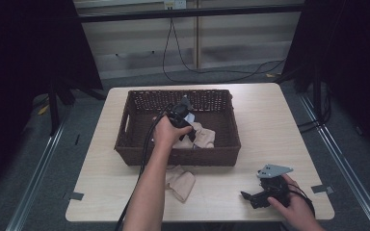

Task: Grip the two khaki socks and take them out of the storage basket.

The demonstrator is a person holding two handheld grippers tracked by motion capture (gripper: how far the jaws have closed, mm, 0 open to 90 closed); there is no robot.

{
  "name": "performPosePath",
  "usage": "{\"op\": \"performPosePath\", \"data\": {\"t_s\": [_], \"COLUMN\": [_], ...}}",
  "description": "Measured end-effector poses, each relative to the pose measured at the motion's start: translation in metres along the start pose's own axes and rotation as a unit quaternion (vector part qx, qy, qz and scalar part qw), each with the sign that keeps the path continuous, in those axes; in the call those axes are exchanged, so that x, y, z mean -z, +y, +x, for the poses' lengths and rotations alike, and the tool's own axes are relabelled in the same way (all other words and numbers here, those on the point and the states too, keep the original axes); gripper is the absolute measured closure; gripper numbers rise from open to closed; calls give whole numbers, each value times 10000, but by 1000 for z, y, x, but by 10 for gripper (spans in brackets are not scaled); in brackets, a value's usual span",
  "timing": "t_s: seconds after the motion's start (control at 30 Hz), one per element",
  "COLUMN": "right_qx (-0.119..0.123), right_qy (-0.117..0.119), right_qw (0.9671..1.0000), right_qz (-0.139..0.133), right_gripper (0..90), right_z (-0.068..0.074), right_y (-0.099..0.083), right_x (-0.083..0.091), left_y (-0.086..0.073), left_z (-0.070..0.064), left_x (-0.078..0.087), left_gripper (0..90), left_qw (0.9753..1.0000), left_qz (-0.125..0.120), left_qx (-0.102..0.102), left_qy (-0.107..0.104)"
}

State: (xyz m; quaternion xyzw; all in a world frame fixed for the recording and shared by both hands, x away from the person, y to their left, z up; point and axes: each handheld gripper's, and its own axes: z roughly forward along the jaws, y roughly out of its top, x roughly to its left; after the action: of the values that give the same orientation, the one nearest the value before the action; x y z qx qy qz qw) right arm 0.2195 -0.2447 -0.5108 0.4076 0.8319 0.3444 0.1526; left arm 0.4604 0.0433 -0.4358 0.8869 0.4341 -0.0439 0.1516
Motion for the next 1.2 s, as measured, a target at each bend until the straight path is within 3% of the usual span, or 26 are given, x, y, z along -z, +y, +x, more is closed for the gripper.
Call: {"op": "performPosePath", "data": {"t_s": [0.17, 0.27, 0.3, 0.43, 0.47, 0.5, 0.6, 0.83, 1.0, 1.2], "right_qx": [0, 2, 2, -8, -9, -8, 1, -2, -1, 6], "right_qy": [0, 0, 0, 1, 1, 0, 1, 8, 8, 2], "right_qw": [10000, 10000, 10000, 10000, 10000, 10000, 10000, 10000, 10000, 10000], "right_qz": [-1, -1, 0, 2, 3, 2, 0, 1, 1, -2], "right_gripper": [0, 0, 0, 0, 0, 0, 0, 0, 0, 0], "right_z": [0, 0, 0, 0, 0, 0, 0, 0, 0, 0], "right_y": [0, 0, 0, 0, 0, 0, 0, 0, 0, 0], "right_x": [0, 0, 0, 0, 0, 0, 0, 0, 0, 0], "left_y": [0, 0, 0, -1, -1, -1, -1, -2, -7, -13], "left_z": [2, 3, 4, 4, 3, 2, 1, 2, 5, 11], "left_x": [-5, -5, -5, -5, -5, -6, -5, 4, 19, 49], "left_gripper": [333, 441, 530, 702, 702, 786, 869, 886, 886, 886], "left_qw": [9999, 9999, 9999, 9998, 9999, 9996, 9996, 9997, 9999, 9999], "left_qz": [84, 66, 36, 52, 32, 104, 108, 217, 125, 84], "left_qx": [-39, -64, -66, -119, -128, -220, -162, -138, -73, 20], "left_qy": [63, 61, 122, 125, 111, 139, 202, 61, -62, -143]}}
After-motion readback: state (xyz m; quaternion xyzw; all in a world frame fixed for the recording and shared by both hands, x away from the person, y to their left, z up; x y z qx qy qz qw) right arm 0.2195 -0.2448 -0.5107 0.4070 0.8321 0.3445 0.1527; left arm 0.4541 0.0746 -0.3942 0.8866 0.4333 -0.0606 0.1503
